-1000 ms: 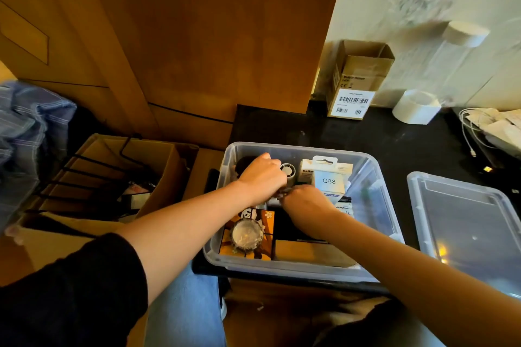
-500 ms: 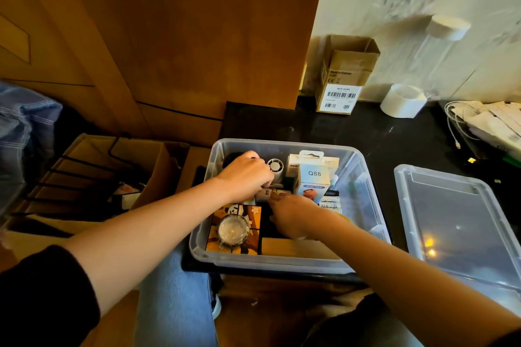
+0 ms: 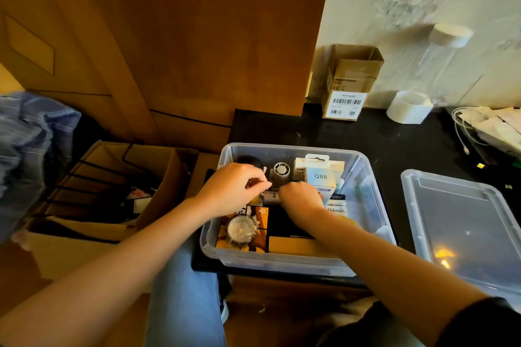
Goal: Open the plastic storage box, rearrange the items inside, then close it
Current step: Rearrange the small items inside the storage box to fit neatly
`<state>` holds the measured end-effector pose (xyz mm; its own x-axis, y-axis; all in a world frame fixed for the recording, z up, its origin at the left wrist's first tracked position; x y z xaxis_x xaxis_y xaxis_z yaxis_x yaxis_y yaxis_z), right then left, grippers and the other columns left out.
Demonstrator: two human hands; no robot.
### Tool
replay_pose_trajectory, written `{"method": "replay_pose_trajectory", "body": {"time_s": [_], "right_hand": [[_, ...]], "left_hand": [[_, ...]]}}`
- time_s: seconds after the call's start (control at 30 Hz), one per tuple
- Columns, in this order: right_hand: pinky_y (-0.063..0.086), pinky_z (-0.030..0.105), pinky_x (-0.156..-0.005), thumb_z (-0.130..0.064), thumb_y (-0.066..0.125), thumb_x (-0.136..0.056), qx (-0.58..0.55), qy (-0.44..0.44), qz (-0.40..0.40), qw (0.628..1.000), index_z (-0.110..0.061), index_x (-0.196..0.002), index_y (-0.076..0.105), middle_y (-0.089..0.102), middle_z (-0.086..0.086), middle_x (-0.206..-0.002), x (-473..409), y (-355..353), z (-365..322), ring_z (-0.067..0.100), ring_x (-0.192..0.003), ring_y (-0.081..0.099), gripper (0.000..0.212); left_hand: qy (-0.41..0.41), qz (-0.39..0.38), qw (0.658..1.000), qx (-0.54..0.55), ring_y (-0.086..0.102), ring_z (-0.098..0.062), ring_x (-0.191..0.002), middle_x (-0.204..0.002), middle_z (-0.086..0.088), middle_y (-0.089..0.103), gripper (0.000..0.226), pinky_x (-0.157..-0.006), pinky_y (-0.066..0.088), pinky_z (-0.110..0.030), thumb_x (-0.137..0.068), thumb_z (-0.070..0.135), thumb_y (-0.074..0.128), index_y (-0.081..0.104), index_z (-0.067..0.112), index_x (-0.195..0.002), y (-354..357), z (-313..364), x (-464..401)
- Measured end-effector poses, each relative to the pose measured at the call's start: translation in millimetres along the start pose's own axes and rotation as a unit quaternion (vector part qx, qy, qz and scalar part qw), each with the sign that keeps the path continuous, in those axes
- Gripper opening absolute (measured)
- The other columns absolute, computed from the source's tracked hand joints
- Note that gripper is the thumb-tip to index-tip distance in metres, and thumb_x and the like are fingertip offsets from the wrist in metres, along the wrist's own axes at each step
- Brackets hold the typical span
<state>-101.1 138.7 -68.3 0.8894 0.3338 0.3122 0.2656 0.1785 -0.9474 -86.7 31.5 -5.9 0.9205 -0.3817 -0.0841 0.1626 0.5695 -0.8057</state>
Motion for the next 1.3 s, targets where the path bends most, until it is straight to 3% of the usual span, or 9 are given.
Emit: {"method": "replay_pose_trajectory", "body": {"time_s": [0.17,0.3,0.4,0.57,0.7,0.83,0.93,1.1,1.3], "right_hand": [[0.048,0.034,-0.087,-0.010,0.058,-0.087,0.005,-0.025,0.010,1.000,-0.008,-0.111,0.059,0.063,0.012,-0.115,-11.5,-10.8,-6.8,0.027,-0.104,0.061,0.024],[0.049,0.033,-0.085,-0.009,0.056,-0.088,-0.010,-0.025,0.028,0.999,-0.009,-0.109,0.062,0.065,0.010,-0.111,-11.2,-8.7,-7.3,0.025,-0.099,0.062,0.022],[0.049,0.034,-0.085,-0.007,0.055,-0.088,-0.013,-0.025,0.032,0.999,-0.007,-0.111,0.062,0.065,0.011,-0.111,-9.1,-8.2,-6.8,0.026,-0.100,0.062,0.023],[0.047,0.025,-0.083,-0.023,0.052,-0.093,-0.139,-0.087,0.098,0.982,-0.017,-0.111,0.065,0.067,0.004,-0.111,9.4,-26.1,4.2,0.019,-0.096,0.062,0.023],[0.041,0.012,-0.073,-0.026,0.056,-0.091,-0.227,-0.088,0.130,0.961,-0.026,-0.105,0.069,0.069,-0.004,-0.106,48.9,-41.0,44.3,0.010,-0.089,0.062,0.019],[0.050,0.023,-0.081,-0.026,0.054,-0.092,-0.187,0.000,0.069,0.980,-0.025,-0.114,0.065,0.066,0.000,-0.117,61.8,-23.7,88.7,0.014,-0.101,0.062,0.024],[0.047,0.021,-0.085,-0.029,0.056,-0.091,-0.137,0.017,0.016,0.990,-0.026,-0.121,0.060,0.064,0.000,-0.118,68.2,-8.3,99.4,0.013,-0.100,0.061,0.030],[0.050,0.031,-0.090,-0.032,0.064,-0.084,-0.033,-0.046,-0.077,0.995,-0.018,-0.115,0.056,0.064,0.004,-0.113,66.4,17.2,77.9,0.020,-0.099,0.060,0.035],[0.048,0.032,-0.087,-0.036,0.072,-0.076,0.042,-0.074,-0.146,0.986,-0.016,-0.127,0.045,0.057,0.010,-0.116,59.7,34.3,67.9,0.025,-0.103,0.056,0.061]], "left_hand": [[-0.012,0.020,0.999,0.027,0.056,-0.003,-0.071,-0.080,0.009,0.062,0.023,-0.059,0.044,-0.021,-0.091,0.039,0.055,0.072,0.023,-0.089,-14.4,-6.7,22.3],[-0.013,-0.028,0.998,0.051,0.056,0.005,-0.087,-0.091,0.017,0.062,0.023,-0.076,0.049,-0.023,-0.085,0.047,0.060,0.072,0.029,-0.092,-9.8,-10.0,32.5],[-0.004,-0.087,0.996,-0.007,0.047,0.013,-0.099,-0.100,0.026,0.054,0.032,-0.085,0.045,-0.021,-0.077,0.060,0.062,0.066,0.038,-0.101,-0.1,-7.0,38.6],[0.021,-0.111,0.992,-0.047,0.043,0.008,-0.106,-0.111,0.025,0.047,0.051,-0.088,0.043,-0.022,-0.072,0.067,0.061,0.060,0.039,-0.114,2.4,0.4,45.3],[0.013,-0.090,0.996,-0.013,0.044,0.007,-0.108,-0.115,0.022,0.049,0.032,-0.094,0.043,-0.027,-0.082,0.053,0.061,0.061,0.039,-0.111,2.1,4.1,39.1],[0.014,-0.106,0.994,-0.002,0.051,0.001,-0.106,-0.107,0.018,0.055,0.019,-0.091,0.042,-0.024,-0.091,0.034,0.057,0.065,0.032,-0.109,15.8,20.4,14.3],[0.014,-0.193,0.980,-0.051,0.057,-0.005,-0.101,-0.108,0.013,0.061,0.023,-0.091,0.042,-0.024,-0.093,0.026,0.057,0.065,0.026,-0.114,41.2,33.3,-10.5],[0.025,-0.364,0.911,-0.193,0.054,-0.019,-0.115,-0.130,-0.001,0.056,0.047,-0.093,0.045,-0.031,-0.086,0.019,0.066,0.054,0.021,-0.132,91.9,40.4,-33.8],[0.070,-0.395,0.869,-0.289,0.049,-0.023,-0.114,-0.129,-0.004,0.049,0.073,-0.084,0.046,-0.031,-0.076,0.033,0.076,0.040,0.026,-0.140,113.4,45.0,-46.3]]}}
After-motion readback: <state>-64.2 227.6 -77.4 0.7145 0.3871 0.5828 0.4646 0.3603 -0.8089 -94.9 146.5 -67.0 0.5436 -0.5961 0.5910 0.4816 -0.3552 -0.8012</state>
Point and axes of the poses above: each hand's wrist, its own x-axis away from the middle knuckle, its own y-axis out of the palm, z = x × y, the point moved 8 cm from there along -x, towards the middle knuckle
